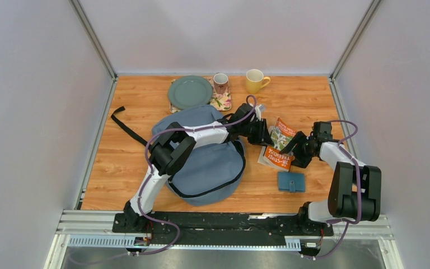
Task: Pack the student bag
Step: Pick up the book from the center of the board.
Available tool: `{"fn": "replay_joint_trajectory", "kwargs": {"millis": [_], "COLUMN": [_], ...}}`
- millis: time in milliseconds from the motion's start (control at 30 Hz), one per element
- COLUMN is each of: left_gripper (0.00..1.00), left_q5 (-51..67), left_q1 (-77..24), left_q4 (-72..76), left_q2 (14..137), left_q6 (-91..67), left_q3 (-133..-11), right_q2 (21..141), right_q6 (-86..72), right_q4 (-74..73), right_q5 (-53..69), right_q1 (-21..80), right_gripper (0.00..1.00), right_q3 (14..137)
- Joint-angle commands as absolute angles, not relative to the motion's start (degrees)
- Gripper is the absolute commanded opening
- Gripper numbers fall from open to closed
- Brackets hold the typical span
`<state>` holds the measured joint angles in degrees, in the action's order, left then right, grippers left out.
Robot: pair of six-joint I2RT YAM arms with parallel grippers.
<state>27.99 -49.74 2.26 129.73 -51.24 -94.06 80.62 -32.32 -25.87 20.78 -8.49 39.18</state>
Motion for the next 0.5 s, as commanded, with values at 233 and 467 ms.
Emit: {"fn": "replay_joint_trajectory", "kwargs": {"millis": [233, 467], "left_gripper": [0.00, 0.07], "left_q5": [35.9, 29.2], "left_q1": [-53.3, -53.2], "left_q4": [7.1, -7.5], "left_q2": [129.8, 128.5], "left_q6": [-53.8, -44.0], "left_q3": [-94.7, -96.9], "right_q2": [79.6, 75.4], "right_q6": [-34.3, -32.8], "right_q4": [-21.4, -25.7], "right_q5": [30.1, 27.3], "right_q1": [-6.2, -6.7], "right_gripper": [0.67, 0.74], "right_q3": [39.5, 42.5]}}
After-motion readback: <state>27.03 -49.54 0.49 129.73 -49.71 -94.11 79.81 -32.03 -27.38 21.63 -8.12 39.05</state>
